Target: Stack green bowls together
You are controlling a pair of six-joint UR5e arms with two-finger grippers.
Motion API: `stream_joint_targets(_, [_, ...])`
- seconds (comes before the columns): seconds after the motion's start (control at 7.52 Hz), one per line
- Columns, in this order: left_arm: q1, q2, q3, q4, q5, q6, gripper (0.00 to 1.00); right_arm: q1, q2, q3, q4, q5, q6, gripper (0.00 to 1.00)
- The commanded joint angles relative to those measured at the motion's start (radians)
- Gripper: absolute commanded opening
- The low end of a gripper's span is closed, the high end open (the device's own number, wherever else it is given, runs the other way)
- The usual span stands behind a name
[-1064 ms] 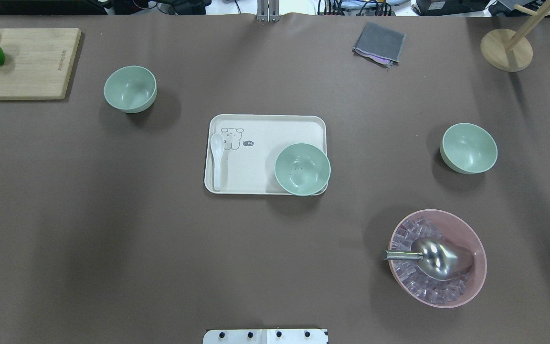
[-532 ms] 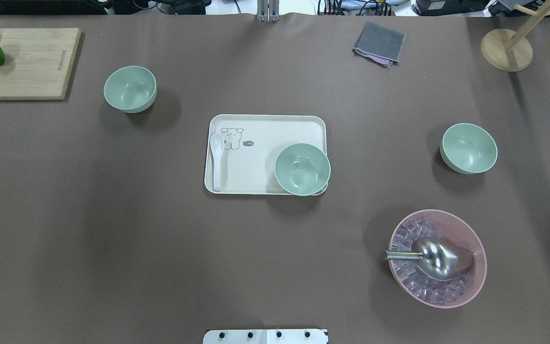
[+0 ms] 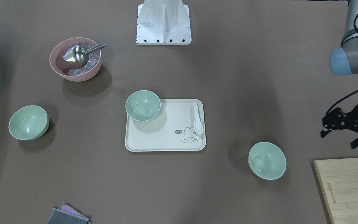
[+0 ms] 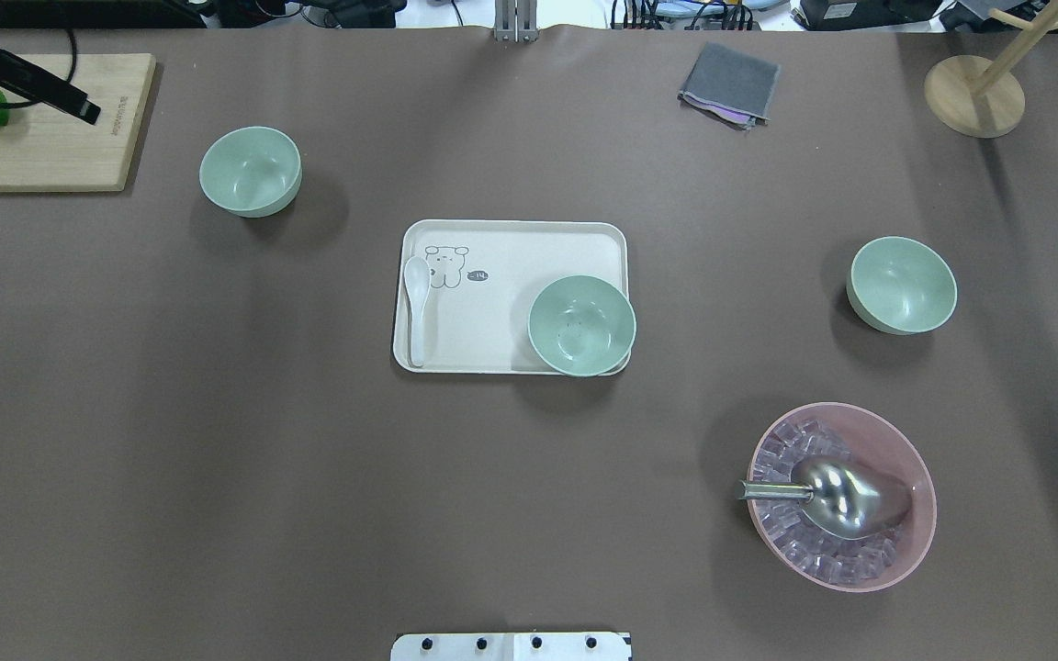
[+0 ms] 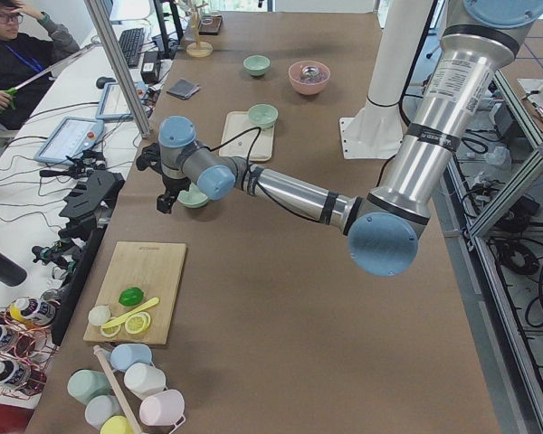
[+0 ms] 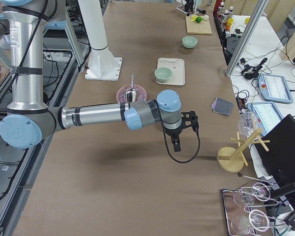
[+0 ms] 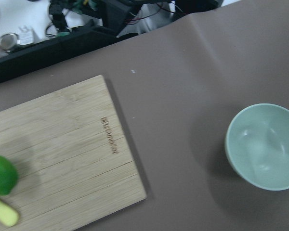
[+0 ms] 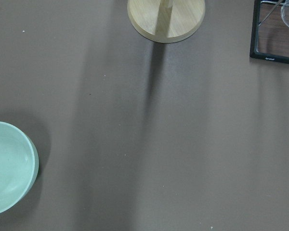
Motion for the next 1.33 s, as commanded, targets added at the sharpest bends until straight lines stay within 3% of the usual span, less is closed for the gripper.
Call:
stream_joint_targets(0.0, [0.119, -0.049, 0.097, -0.083, 0.111, -0.224, 0.98, 0.0, 0.0, -0.001, 0.0, -0.001, 0.002, 1.0])
stream_joint_targets(0.27, [0.188, -0.143, 0.289, -0.202, 0.231, -0.359, 0.98, 0.0, -0.004, -0.001, -0.002, 0.001, 0.005, 1.0])
stream_joint_targets(0.53, [0.21, -0.158, 0.316, -0.235, 0.233, -0.402, 0.96, 0.0, -0.004, 0.001, -0.002, 0.001, 0.01, 1.0])
stream_joint_targets(0.67, [0.21, -0.152, 0.316, -0.259, 0.23, -0.402, 0.87, 0.0, -0.003, -0.001, -0.002, 0.001, 0.009, 1.0])
stream_joint_targets(0.93, [0.21, -0.142, 0.303, -0.263, 0.221, -0.39, 0.4, 0.0, -0.003, 0.001, -0.002, 0.001, 0.01, 1.0])
stream_joint_targets(1.2, [0.209, -0.127, 0.291, -0.27, 0.221, -0.39, 0.09, 0.0, -0.001, 0.002, 0.0, 0.002, 0.027, 1.0])
